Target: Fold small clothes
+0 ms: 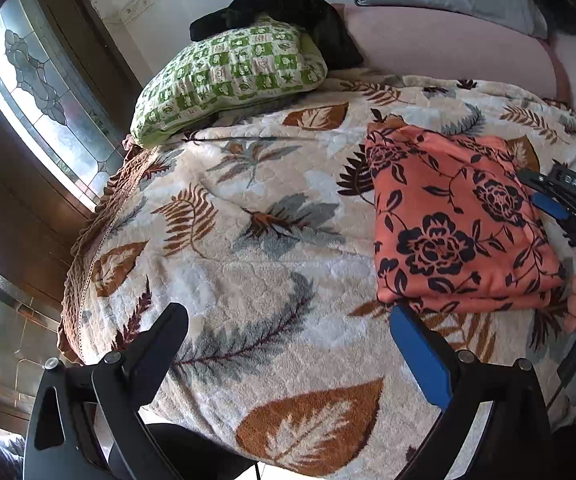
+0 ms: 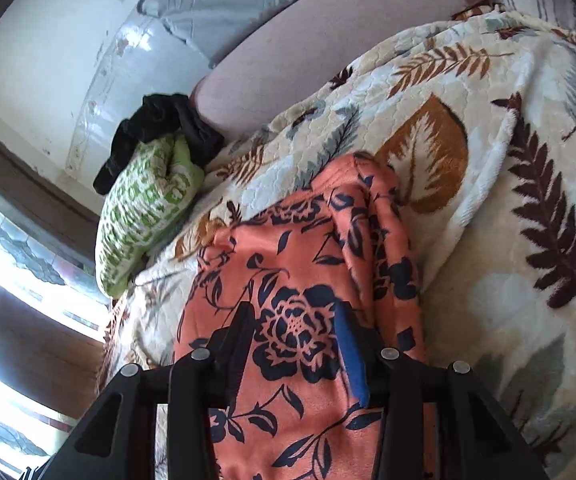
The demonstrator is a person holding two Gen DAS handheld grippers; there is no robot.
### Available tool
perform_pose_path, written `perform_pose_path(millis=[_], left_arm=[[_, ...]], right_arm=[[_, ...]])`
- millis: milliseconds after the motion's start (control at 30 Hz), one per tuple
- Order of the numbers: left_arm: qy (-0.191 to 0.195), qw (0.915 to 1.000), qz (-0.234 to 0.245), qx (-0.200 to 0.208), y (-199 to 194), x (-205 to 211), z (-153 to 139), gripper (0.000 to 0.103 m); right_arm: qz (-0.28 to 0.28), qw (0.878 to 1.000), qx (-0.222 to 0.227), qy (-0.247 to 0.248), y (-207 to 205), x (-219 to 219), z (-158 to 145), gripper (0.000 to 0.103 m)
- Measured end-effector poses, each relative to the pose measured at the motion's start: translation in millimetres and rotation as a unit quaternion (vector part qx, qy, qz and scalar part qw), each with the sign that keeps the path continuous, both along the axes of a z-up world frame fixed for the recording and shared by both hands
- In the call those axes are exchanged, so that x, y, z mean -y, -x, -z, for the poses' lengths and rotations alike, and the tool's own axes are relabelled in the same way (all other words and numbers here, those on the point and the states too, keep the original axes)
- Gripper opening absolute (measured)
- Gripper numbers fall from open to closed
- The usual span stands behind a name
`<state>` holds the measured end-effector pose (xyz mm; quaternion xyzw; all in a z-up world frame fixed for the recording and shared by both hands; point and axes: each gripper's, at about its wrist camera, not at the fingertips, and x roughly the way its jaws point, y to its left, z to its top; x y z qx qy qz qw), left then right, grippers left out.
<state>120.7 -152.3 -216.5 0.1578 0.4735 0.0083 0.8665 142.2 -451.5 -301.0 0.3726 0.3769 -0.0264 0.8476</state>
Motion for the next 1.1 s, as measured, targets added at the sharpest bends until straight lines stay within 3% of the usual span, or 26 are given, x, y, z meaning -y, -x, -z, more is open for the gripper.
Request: perform_pose_path(millis=[200, 500, 600, 700, 767, 867, 967, 1100], left_arm=[[0.034, 0.9989, -0.026, 0.020, -50.4, -7.3, -1.6, 0.101], [0.086, 0.9961, -0.007, -0.018, -112.6, 42.6, 33.9, 0.101], [0.081, 0.9960, 0.006, -0.036, -121.2, 68.6, 56.8, 0.101], [0.042, 0.9962, 0.005, -0.076, -128.5, 85.8, 95.0, 0.101], [0.032, 0.9968, 0.004, -0.073, -126.7, 87.3, 111.5, 0.103], [0.030, 0.9975, 0.013, -0.062, -122.2, 87.6, 106.1, 0.103], [0.010, 0.9989, 0.023, -0.039, -115.3, 88.2, 89.2, 0.103], [0.013, 0.9995, 0.028, -0.004, -100.4, 85.2, 64.6, 0.102]], right_arm=[[0.042, 0.999, 0.020, -0.025, 17.6, 37.2, -4.8, 0.050], [0.067, 0.992, 0.032, -0.105, 25.6, 75.1, 9.9, 0.051], [0.062, 0.989, 0.049, -0.123, 26.7, 77.9, 10.2, 0.051], [0.027, 0.981, 0.063, -0.179, 19.5, 71.4, 17.7, 0.051], [-0.005, 0.979, 0.046, -0.196, 9.8, 60.0, 25.2, 0.051], [-0.050, 0.979, -0.058, -0.187, -9.9, 33.7, 53.6, 0.051], [-0.051, 0.982, -0.041, -0.177, -10.4, 29.3, 46.5, 0.052], [-0.033, 0.986, -0.012, -0.163, -4.9, 35.4, 33.0, 0.054]])
